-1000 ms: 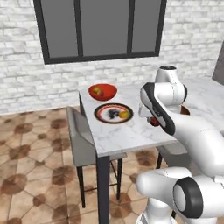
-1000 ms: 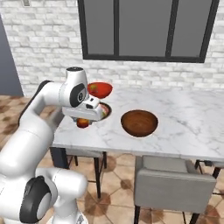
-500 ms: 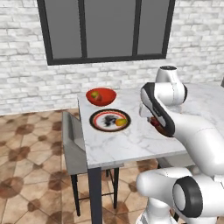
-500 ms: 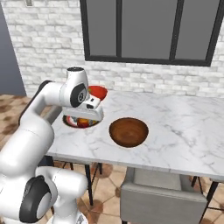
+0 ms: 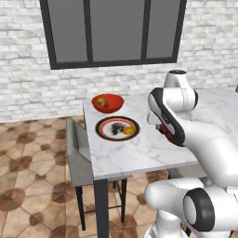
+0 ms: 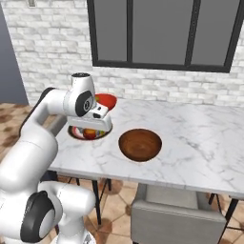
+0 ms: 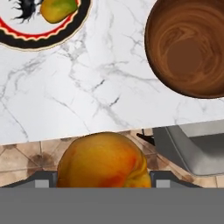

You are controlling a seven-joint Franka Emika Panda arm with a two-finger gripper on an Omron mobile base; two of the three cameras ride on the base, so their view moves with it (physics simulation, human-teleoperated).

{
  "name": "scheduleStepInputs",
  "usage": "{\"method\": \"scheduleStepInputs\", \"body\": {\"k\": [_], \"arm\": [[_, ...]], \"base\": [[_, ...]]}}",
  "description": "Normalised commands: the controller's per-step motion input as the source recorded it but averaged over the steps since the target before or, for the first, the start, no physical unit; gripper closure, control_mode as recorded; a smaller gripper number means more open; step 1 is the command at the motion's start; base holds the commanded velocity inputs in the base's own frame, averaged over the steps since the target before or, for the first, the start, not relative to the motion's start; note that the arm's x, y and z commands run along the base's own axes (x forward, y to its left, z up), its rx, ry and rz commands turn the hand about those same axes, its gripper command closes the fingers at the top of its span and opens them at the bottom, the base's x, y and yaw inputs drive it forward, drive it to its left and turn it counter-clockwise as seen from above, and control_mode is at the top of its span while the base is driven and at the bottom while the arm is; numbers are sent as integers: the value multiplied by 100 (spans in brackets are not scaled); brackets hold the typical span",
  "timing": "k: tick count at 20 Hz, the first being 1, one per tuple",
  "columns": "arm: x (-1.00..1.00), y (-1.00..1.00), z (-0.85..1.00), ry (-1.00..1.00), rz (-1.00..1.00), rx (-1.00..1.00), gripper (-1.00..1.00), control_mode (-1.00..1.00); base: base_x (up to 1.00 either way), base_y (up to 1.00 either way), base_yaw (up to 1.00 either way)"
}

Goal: Take the fruits from the plate on the dining counter and place two fruits in each bowl.

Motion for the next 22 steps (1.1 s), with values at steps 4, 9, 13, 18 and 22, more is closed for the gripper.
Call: {"method": "scheduleStepInputs", "body": {"k": [4, 9, 13, 18, 22], "arm": [[0, 0, 0, 0, 0, 0, 100, 100], [17, -1, 0, 0, -4, 0, 100, -100], [70, -36, 0, 0, -20, 0, 100, -100], [83, -87, -9, 3, -23, 8, 100, -100], [36, -100, -43, 0, -15, 14, 100, -100]], "base": [[46, 0, -2], [15, 0, -5], [0, 0, 0], [0, 0, 0], [0, 0, 0]]}}
